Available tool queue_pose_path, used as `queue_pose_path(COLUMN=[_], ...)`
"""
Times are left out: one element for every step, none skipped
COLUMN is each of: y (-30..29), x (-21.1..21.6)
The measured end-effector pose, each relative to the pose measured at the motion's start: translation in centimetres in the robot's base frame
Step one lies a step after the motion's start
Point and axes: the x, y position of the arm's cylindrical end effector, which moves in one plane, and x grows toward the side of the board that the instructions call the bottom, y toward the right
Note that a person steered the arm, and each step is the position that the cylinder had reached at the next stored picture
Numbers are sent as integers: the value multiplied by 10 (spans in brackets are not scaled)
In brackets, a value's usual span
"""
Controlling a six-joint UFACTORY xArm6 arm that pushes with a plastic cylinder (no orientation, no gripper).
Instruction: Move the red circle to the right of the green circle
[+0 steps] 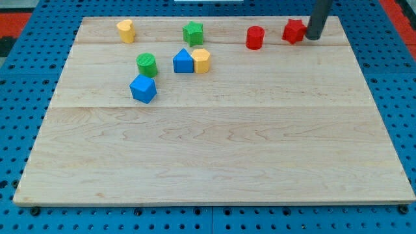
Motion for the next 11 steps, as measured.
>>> queue_pose_path(y=[13,65,81,96,116,134,139,139,139,138,137], x=[0,-10,-25,-34,-40,-46,-46,-50,-56,-67,-68])
